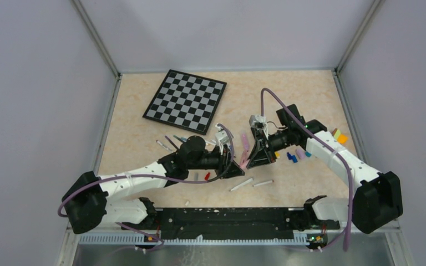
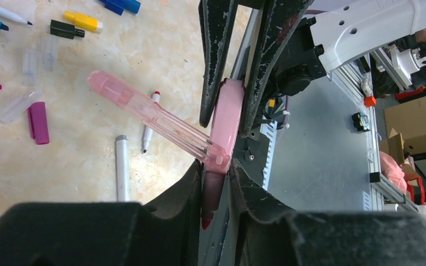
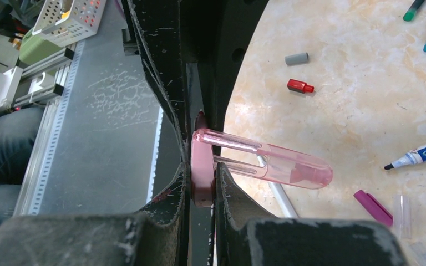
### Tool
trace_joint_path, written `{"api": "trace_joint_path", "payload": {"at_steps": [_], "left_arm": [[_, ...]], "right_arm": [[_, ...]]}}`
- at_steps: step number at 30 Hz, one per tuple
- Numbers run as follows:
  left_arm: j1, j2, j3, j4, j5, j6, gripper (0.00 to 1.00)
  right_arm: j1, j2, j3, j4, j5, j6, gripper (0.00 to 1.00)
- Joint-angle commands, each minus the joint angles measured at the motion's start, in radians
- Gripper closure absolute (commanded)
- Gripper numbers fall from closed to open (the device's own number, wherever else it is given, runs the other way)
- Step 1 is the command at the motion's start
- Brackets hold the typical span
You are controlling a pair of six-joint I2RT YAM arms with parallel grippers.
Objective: Open the pen caps
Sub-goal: Adjust the pen.
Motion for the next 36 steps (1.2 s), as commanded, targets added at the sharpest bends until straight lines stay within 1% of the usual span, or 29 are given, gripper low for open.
{"api": "trace_joint_path", "payload": {"at_steps": [1, 3, 5, 6, 9, 13, 15, 16, 19, 24, 28, 31, 36], "left_arm": [[-0.001, -0.042, -0.004, 0.031, 0.027, 0.006, 0.8], [-0.001, -0.04, -0.002, 0.033, 0.034, 0.008, 0.91], [-0.001, -0.036, 0.0, 0.033, 0.047, 0.012, 0.99], [-0.001, -0.033, 0.001, 0.035, 0.054, 0.013, 1.0], [-0.001, -0.03, 0.003, 0.036, 0.073, 0.023, 1.0], [-0.001, -0.036, 0.009, 0.003, 0.09, 0.061, 1.0], [-0.001, -0.039, 0.02, -0.041, 0.101, 0.098, 1.0], [0.0, -0.041, 0.029, -0.071, 0.106, 0.121, 1.0], [-0.001, -0.046, 0.058, -0.167, 0.147, 0.22, 1.0], [-0.002, -0.052, 0.112, -0.368, 0.202, 0.377, 1.0], [-0.009, -0.07, 0.146, -0.447, 0.23, 0.506, 1.0], [-0.028, -0.075, 0.197, -0.526, 0.218, 0.611, 1.0], [-0.059, -0.048, 0.287, -0.673, 0.154, 0.741, 1.0]], "right_arm": [[0.007, 0.011, -0.006, 0.033, 0.025, -0.012, 1.0], [0.007, 0.012, -0.006, 0.034, 0.024, -0.011, 1.0], [0.008, 0.013, -0.006, 0.035, 0.026, -0.011, 1.0], [0.008, 0.013, -0.007, 0.037, 0.026, -0.009, 1.0], [0.008, 0.012, -0.007, 0.042, 0.027, -0.001, 1.0], [0.008, 0.004, 0.002, 0.032, 0.024, -0.007, 0.76], [0.008, -0.007, 0.014, -0.001, 0.022, -0.047, 0.6], [0.007, -0.014, 0.021, -0.022, 0.018, -0.08, 0.49], [-0.007, -0.04, 0.042, -0.124, -0.018, -0.237, 0.37], [-0.049, -0.074, 0.039, -0.274, -0.116, -0.509, 0.31], [-0.048, -0.06, 0.004, -0.288, -0.151, -0.608, 0.29], [-0.04, -0.021, 0.034, -0.333, -0.139, -0.709, 0.29], [0.03, 0.09, 0.131, -0.503, -0.096, -0.923, 0.28]]}}
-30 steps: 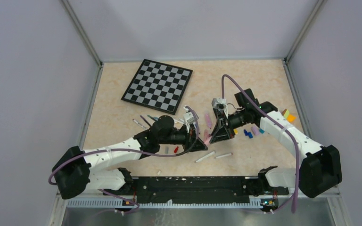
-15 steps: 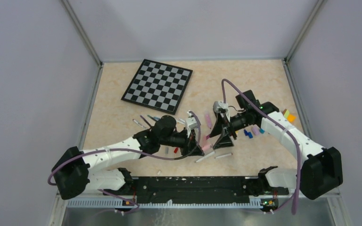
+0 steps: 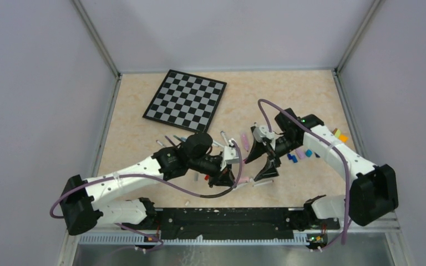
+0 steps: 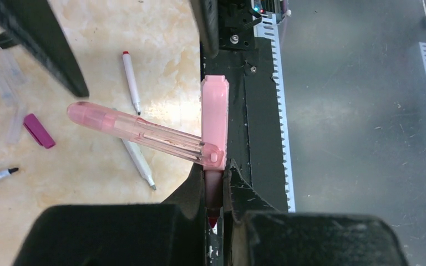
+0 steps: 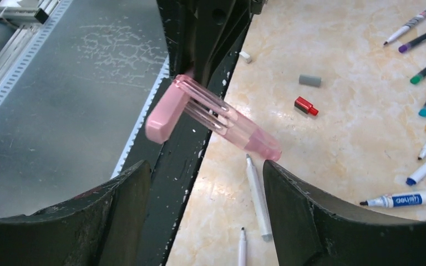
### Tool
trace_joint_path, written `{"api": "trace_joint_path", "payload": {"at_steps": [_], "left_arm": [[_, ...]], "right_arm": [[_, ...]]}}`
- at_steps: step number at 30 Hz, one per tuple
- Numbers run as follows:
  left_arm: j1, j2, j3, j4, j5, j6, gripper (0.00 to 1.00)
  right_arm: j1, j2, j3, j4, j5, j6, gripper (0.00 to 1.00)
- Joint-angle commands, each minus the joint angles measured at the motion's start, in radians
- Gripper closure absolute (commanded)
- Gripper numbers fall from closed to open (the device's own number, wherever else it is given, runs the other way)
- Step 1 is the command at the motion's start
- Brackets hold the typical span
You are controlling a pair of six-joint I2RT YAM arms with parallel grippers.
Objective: Open the pen caps
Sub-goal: Adjust the pen.
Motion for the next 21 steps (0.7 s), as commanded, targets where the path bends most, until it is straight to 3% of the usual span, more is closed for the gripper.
{"api": "trace_joint_path", "payload": {"at_steps": [1, 6, 21], "left_arm": [[-0.029, 0.005, 0.106, -0.154, -0.046, 0.183, 1.0], [-0.067, 0.038, 0.164, -0.247, -0.113, 0.238, 1.0], [-0.107, 0.026, 0.187, -0.256, -0.123, 0.259, 1.0]], "right_arm": [[0.057, 0.088, 0.113, -0.163, -0.015, -0.283, 0.28], [0.061, 0.13, 0.177, -0.222, -0.021, -0.341, 0.22], [0.092, 0.171, 0.201, -0.221, -0.012, -0.29, 0.22]]}}
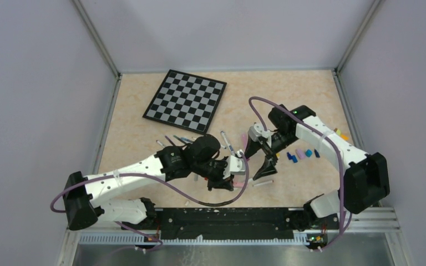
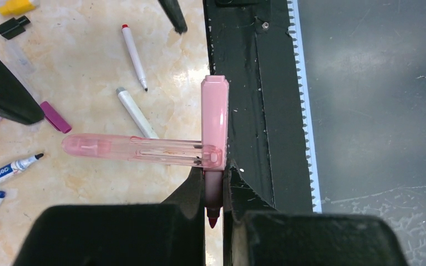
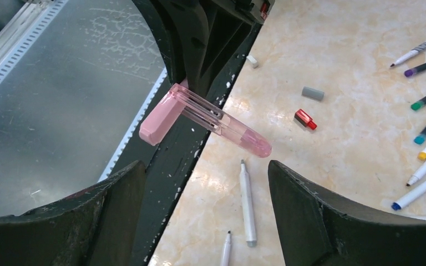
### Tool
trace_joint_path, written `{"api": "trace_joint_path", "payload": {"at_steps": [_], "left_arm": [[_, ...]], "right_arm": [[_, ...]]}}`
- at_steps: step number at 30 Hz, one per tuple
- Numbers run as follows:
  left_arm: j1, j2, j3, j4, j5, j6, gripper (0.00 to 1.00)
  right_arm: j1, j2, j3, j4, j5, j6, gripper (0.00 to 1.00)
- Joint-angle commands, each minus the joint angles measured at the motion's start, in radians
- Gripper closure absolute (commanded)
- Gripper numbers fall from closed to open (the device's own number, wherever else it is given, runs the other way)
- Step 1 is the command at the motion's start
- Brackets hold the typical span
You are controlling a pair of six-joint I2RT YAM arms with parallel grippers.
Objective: Open the pen caps
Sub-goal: Adjust the pen.
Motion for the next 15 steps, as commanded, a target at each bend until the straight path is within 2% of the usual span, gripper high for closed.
{"api": "trace_joint_path", "payload": {"at_steps": [1, 15], "left_arm": [[-0.019, -0.007, 0.054, 0.022, 0.014, 0.024, 1.0], [-0.047, 0.016, 0.054, 0.036, 0.005, 0.03, 1.0]], "right_arm": [[0.037, 0.034, 0.033, -0.003, -0.044, -0.033, 0.22], [0.105, 0.085, 0.041, -0.065, -0.036, -0.105, 0.23]]}}
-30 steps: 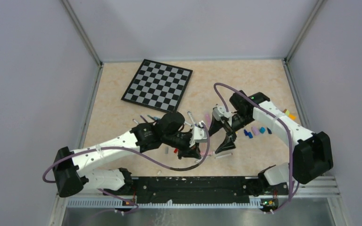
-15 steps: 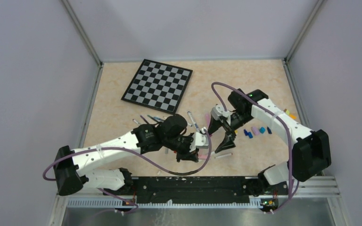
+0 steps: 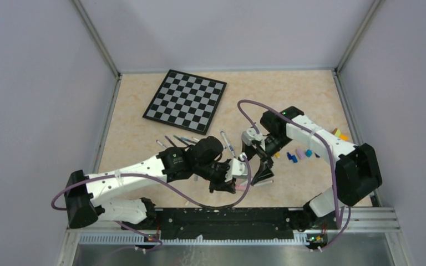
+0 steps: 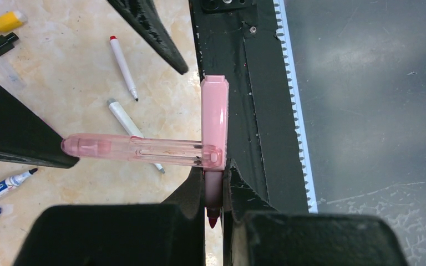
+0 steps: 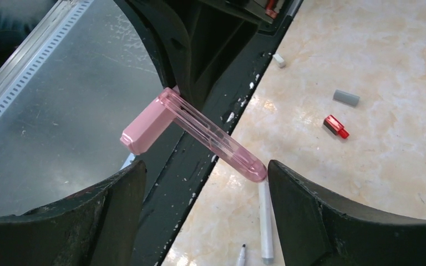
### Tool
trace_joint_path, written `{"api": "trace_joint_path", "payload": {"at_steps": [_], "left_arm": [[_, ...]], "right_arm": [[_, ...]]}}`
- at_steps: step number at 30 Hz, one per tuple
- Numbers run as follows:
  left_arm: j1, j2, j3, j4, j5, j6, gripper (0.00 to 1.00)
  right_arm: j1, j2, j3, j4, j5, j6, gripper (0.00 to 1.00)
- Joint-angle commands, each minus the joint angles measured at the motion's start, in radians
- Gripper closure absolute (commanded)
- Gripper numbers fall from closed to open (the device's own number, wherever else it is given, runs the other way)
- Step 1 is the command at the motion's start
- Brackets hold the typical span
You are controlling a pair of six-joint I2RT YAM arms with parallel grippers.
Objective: Open the pen caps
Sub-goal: Adjust the pen.
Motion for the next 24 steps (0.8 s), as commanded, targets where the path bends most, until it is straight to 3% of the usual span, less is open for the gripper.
{"api": "trace_joint_path", "payload": {"at_steps": [1, 13, 24], "left_arm": [[-0.005, 0.002, 0.03, 0.035, -0.006, 0.023, 1.0], [-0.003, -0.043, -0.026, 0.038, -0.109, -0.007, 1.0], [-0.002, -0.077, -0.07, 0.08, -0.182, -0.085, 1.0]], "right_arm": [[0.048, -0.015, 0.031, -0.031, -0.026, -0.063, 0.23], [0.056, -0.115, -0.026, 0.012, 0.018, 0.001, 0.27], [0.056, -0.179, -0.073, 0.137, 0.036, 0.162, 0.29]]}}
